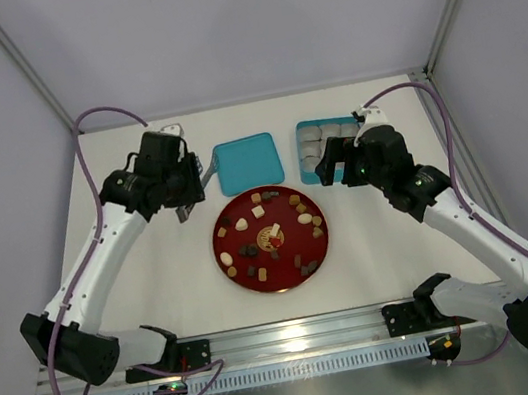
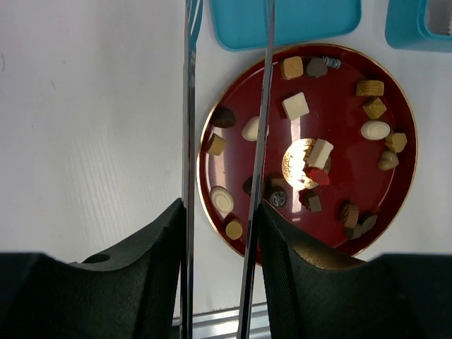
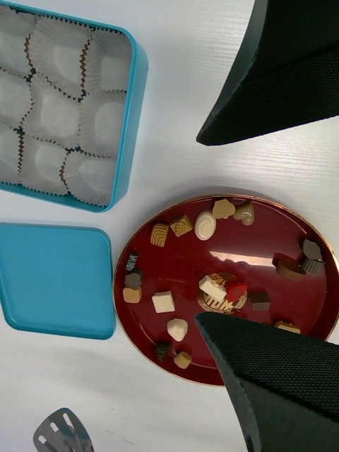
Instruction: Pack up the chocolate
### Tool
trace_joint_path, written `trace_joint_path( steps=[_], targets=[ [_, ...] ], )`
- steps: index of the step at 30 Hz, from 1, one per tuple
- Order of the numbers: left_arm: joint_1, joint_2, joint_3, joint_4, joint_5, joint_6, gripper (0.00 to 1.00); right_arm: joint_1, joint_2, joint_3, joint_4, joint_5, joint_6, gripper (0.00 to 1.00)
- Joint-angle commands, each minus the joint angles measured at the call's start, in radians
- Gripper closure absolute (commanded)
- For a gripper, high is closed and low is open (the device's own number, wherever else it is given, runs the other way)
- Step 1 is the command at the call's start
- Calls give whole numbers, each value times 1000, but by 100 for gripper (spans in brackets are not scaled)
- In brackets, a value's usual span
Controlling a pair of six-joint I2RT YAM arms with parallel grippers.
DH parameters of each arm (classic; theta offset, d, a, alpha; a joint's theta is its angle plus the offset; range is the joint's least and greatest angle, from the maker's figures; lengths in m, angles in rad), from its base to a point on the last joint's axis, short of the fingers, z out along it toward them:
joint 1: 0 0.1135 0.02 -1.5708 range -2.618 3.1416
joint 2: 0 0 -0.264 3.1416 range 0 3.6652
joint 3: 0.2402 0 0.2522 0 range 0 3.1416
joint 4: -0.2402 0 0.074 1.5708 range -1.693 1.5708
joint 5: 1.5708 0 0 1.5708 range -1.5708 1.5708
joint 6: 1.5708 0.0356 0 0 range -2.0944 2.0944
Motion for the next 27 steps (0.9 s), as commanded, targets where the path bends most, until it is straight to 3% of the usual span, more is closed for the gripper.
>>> trace_joint_path(
  steps=[1,17,27],
  targets=[
    [-50,-64,-20,-17,29,-17,57,3,-12,30,11,24,-7,0],
    [-370,-60,-106,-49,39,-68,59,3,-24,30,-17,50,-7,0],
    [-421,-9,-160,-11,58,-69,59,4,-38,19,-21,53,-4,0]
  ],
)
